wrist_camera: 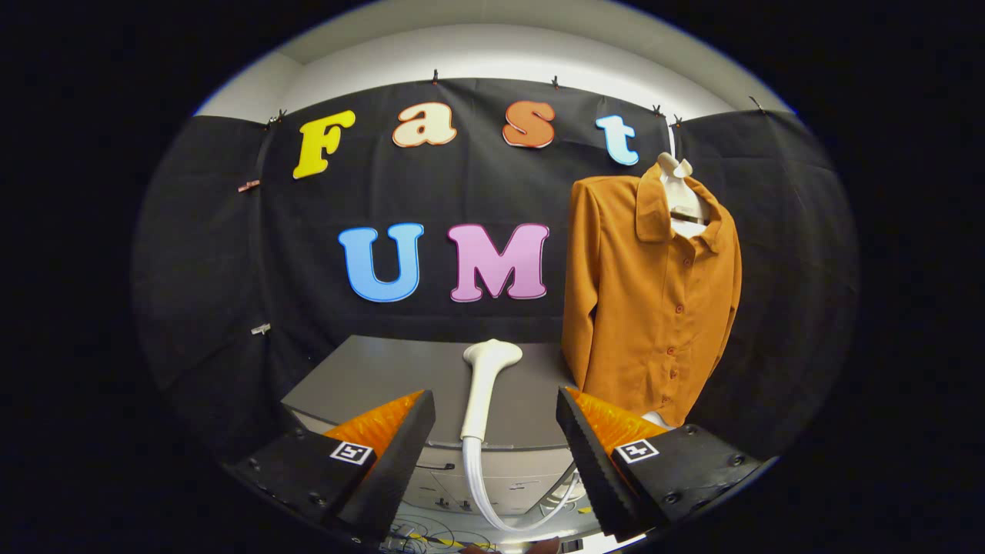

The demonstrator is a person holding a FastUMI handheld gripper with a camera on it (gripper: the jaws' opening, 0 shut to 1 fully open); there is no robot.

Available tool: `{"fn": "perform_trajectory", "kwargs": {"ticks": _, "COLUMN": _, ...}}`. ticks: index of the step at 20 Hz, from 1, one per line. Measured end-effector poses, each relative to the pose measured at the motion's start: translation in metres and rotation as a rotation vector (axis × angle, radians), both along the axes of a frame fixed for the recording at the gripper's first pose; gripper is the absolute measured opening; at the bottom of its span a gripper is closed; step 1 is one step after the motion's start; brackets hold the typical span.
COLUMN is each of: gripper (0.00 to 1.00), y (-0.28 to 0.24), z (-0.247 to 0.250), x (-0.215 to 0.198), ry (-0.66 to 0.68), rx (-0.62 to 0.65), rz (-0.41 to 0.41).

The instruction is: Iron the clothes twice with a garment steamer, once on the left side and once on the right side.

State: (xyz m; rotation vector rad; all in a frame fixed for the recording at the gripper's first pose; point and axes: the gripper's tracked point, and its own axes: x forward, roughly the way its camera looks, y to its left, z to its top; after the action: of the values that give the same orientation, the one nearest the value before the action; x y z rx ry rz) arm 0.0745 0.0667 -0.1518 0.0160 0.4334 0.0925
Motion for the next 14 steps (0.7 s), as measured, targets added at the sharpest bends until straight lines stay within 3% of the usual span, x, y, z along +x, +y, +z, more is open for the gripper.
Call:
{"fn": "perform_trajectory", "kwargs": {"ticks": 8, "gripper": 0.99, "y": 0.032, "z": -0.107, "x": 0.066, "ry": 0.298, "rx": -0.018, "rz": 0.007}}
{"fn": "perform_trajectory", "kwargs": {"ticks": 14, "gripper": 0.98, "y": 0.029, "z": -0.163, "x": 0.079, "ry": 0.397, "rx": -0.091, "rz": -0.041}}
